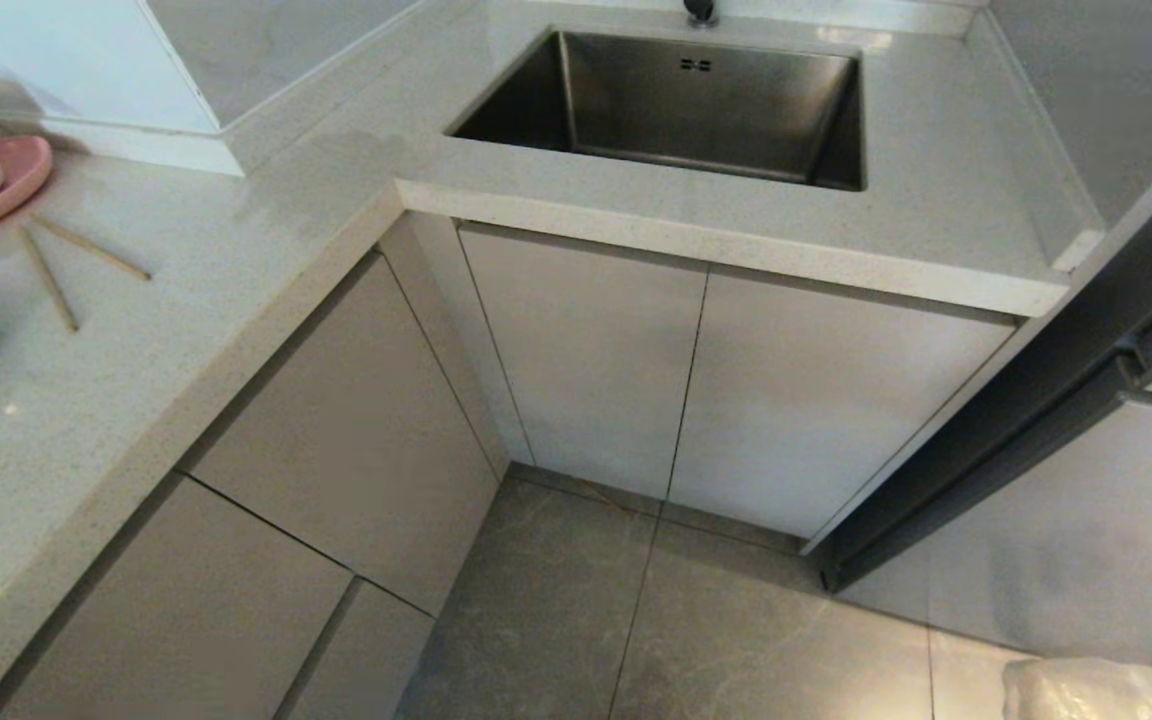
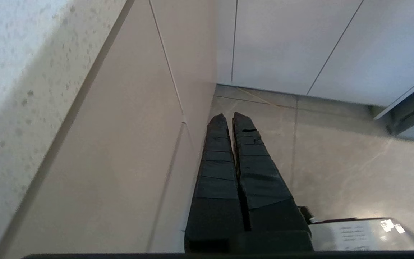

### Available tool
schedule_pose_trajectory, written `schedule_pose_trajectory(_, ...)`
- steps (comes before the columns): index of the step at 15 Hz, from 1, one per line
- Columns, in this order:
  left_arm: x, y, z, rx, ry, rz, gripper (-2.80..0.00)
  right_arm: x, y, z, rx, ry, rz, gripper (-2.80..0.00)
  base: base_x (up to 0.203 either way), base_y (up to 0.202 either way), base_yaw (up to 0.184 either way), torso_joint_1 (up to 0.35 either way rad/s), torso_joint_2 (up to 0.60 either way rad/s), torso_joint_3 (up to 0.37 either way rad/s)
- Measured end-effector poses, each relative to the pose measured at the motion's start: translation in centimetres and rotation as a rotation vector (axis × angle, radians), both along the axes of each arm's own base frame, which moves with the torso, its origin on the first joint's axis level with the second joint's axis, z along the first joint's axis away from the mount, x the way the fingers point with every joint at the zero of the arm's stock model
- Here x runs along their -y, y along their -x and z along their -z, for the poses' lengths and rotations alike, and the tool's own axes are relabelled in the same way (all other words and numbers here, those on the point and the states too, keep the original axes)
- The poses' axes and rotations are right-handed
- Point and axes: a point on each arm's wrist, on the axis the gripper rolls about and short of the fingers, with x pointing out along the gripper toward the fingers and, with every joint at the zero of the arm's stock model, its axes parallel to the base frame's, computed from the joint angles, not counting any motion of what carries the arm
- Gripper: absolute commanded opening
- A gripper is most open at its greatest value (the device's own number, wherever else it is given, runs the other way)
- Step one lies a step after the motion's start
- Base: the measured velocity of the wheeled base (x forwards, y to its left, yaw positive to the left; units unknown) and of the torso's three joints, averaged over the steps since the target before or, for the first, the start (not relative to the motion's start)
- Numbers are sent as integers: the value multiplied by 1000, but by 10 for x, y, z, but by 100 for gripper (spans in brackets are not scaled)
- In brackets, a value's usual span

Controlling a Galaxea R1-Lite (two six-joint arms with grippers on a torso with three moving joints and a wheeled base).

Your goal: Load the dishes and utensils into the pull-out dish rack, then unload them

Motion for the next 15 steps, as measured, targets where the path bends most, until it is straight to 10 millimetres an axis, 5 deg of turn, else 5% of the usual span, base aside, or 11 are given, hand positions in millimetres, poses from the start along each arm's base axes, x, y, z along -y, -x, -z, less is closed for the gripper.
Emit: schedule_pose_trajectory(15, 0, -1, -1, 17, 30, -15, -280, 0, 0, 0, 0, 0, 0, -280, 0, 0, 0, 1, 0, 30)
